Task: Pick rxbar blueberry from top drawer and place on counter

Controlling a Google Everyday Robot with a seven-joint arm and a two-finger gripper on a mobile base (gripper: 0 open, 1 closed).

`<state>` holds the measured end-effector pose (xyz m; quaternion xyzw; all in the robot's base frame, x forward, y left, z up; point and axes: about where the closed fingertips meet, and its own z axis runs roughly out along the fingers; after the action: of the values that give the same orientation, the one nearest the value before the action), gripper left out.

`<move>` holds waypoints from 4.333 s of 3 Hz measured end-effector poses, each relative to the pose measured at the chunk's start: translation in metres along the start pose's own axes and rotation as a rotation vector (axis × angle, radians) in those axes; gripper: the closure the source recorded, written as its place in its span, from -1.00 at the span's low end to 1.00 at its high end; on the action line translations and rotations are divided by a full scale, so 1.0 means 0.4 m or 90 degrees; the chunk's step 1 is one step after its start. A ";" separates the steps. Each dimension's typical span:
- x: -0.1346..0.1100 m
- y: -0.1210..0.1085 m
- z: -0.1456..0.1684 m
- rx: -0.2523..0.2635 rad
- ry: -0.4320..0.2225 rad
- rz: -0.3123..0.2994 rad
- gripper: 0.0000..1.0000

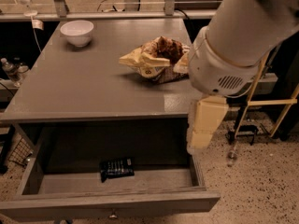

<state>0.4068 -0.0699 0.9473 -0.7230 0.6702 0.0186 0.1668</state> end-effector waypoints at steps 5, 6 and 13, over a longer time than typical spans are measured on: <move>-0.051 0.130 0.415 -0.158 -0.057 0.067 -1.00; -0.054 0.116 0.507 -0.156 -0.068 0.112 -1.00; -0.105 0.004 0.724 -0.044 -0.198 0.293 -1.00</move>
Offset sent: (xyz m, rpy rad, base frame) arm -0.0111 0.0354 -0.0287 0.0024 0.0508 0.0663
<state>0.4579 0.0477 0.6844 -0.5452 0.7821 0.1898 0.2346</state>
